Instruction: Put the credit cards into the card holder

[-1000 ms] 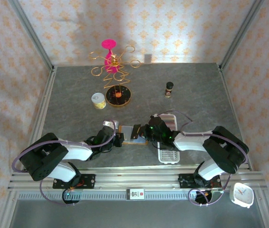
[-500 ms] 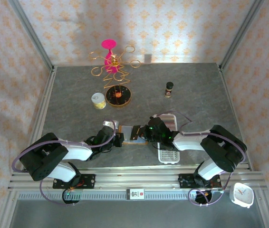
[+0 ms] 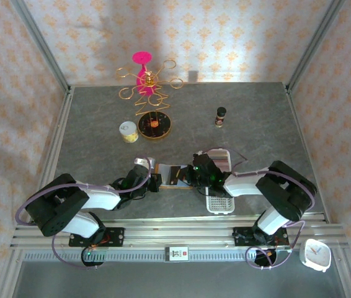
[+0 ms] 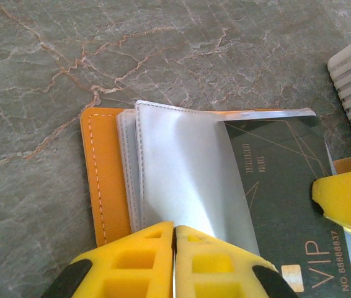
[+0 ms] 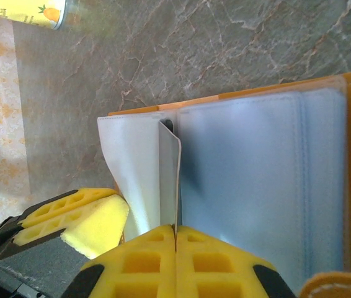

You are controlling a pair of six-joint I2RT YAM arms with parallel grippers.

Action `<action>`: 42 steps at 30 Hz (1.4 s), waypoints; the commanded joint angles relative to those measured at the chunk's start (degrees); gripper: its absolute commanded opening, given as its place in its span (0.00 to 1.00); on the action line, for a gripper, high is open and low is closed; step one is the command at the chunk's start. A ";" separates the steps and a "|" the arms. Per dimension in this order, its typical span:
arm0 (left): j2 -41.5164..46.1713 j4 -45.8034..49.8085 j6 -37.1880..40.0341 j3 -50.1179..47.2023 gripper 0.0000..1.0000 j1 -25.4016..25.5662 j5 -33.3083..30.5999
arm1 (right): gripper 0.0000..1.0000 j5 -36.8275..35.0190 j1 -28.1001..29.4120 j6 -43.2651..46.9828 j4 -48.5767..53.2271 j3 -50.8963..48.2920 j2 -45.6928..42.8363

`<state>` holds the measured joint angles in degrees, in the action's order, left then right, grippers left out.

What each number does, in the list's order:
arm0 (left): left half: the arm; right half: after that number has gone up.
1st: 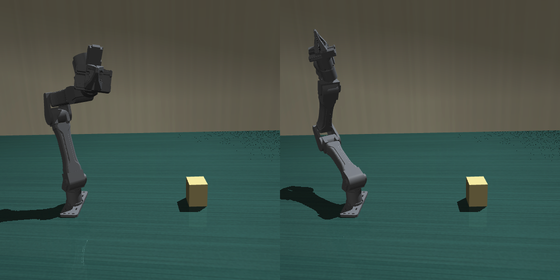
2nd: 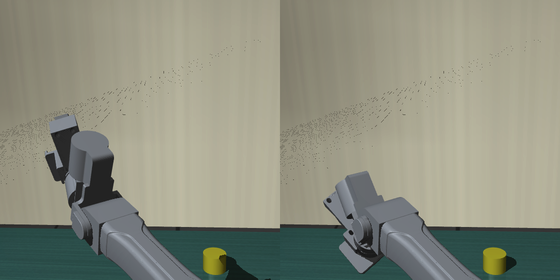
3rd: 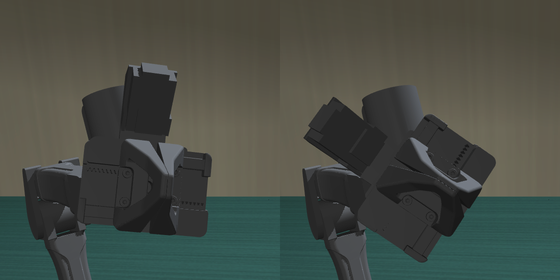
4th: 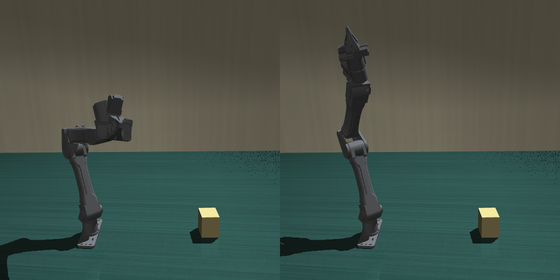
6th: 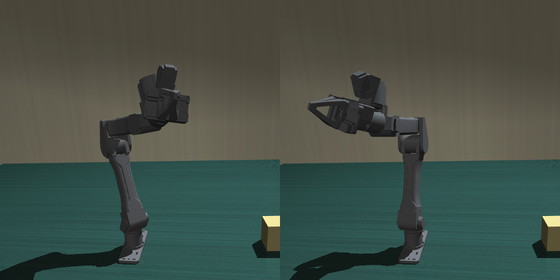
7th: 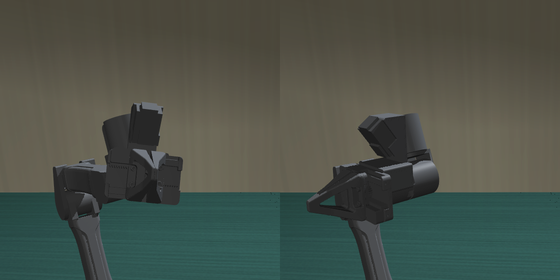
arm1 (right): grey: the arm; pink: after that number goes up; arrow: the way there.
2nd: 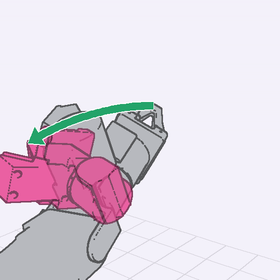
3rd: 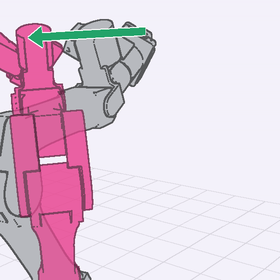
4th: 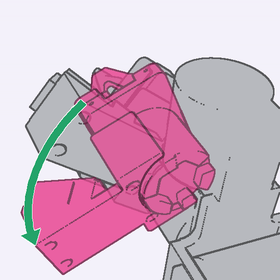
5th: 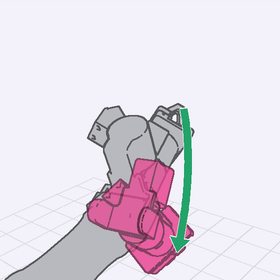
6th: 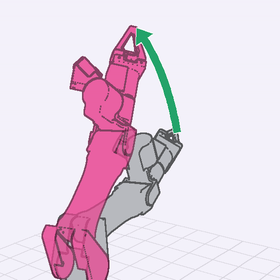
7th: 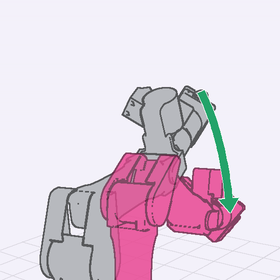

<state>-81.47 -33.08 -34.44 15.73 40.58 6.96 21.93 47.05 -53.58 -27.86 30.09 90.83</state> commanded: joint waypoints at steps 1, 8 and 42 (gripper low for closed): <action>0.78 1.36 0.51 0.67 0.10 0.60 -1.63 | 0.00 0.20 0.15 -0.22 0.58 0.28 1.10; 6.03 3.34 0.13 -0.46 0.18 0.59 -6.98 | 0.00 -1.77 0.15 0.74 3.87 0.46 0.37; -1.35 10.67 -0.28 4.75 0.30 0.57 -8.02 | 0.00 0.92 1.50 3.41 -2.34 2.89 2.84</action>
<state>-81.91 -23.75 -35.48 19.90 40.88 -2.02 23.07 48.12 -50.96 -30.55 30.81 92.47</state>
